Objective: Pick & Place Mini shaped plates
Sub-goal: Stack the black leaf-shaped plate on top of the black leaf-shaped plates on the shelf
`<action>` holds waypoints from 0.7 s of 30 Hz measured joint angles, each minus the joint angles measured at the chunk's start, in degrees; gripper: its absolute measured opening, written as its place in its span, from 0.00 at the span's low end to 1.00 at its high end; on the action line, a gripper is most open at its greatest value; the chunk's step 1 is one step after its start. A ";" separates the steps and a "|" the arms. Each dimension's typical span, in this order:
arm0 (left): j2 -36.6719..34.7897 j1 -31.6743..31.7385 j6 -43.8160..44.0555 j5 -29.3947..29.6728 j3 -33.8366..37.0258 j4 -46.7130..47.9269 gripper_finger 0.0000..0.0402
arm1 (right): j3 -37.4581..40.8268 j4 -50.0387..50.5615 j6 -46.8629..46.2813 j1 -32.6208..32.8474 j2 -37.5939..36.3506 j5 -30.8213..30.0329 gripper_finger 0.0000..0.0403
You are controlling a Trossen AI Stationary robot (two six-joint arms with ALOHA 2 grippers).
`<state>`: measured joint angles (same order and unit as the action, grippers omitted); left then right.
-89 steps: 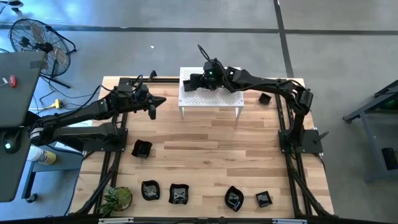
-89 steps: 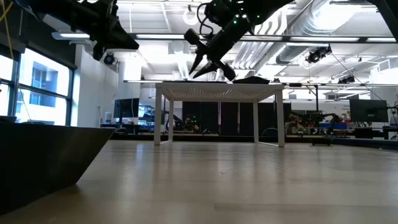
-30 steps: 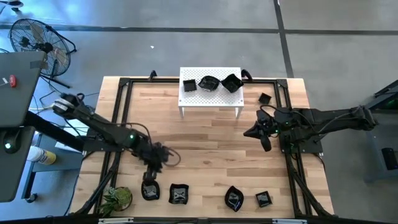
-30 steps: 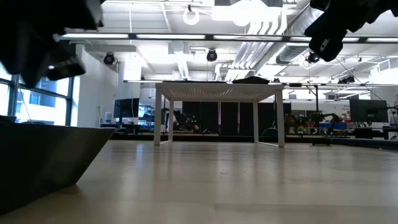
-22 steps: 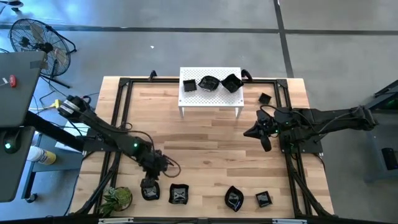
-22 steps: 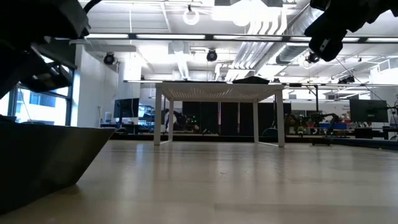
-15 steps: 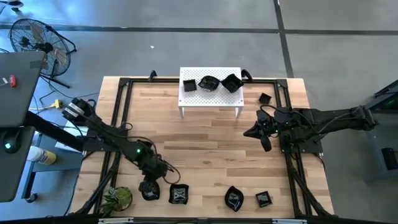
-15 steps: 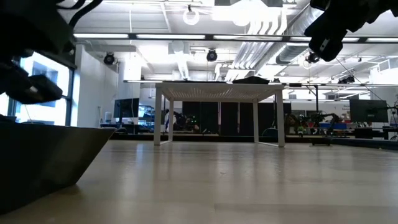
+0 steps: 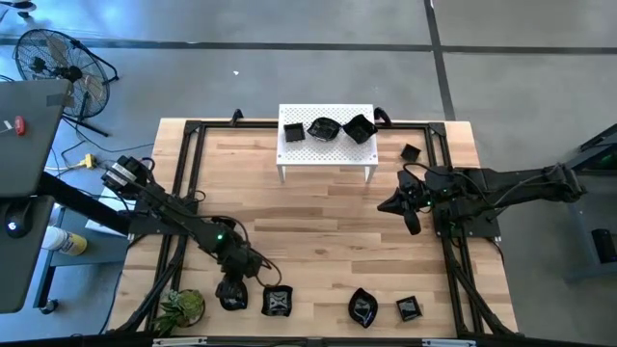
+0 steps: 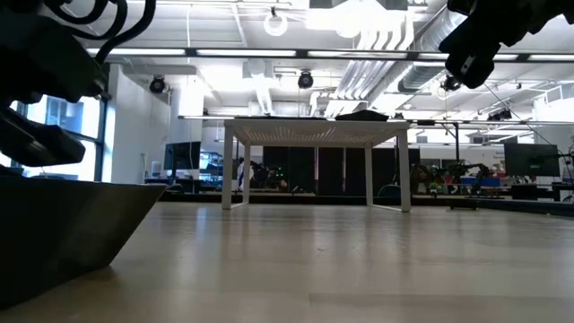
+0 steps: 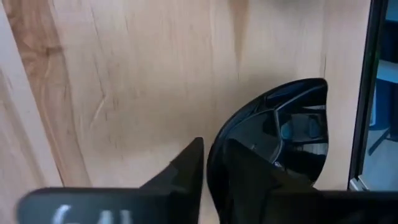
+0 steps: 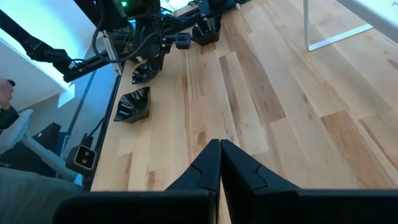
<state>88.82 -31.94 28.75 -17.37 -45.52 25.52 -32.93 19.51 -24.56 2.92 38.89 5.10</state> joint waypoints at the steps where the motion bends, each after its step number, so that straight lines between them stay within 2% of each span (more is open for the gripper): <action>1: 0.00 0.01 0.00 -0.13 0.00 -0.14 0.11 | 0.00 0.00 0.10 0.00 0.00 0.00 0.01; 4: 0.00 0.06 0.10 -0.15 0.02 -0.72 0.02 | 0.00 0.00 0.40 0.00 0.00 0.00 0.00; 10: -1.24 2.07 3.95 -0.55 -0.99 -0.78 0.01 | 0.00 0.00 0.96 0.00 0.00 0.02 0.01; 13: -3.46 4.63 4.31 0.46 -2.72 0.03 0.01 | 0.00 0.00 1.52 -0.01 0.02 0.02 0.01; 21: -13.54 15.83 2.05 4.18 -9.50 10.18 0.00 | 0.02 -0.02 1.68 -0.02 0.02 0.04 0.01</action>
<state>75.28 -16.10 30.80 -13.18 -55.01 35.69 -32.91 19.49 -22.87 2.90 38.92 5.15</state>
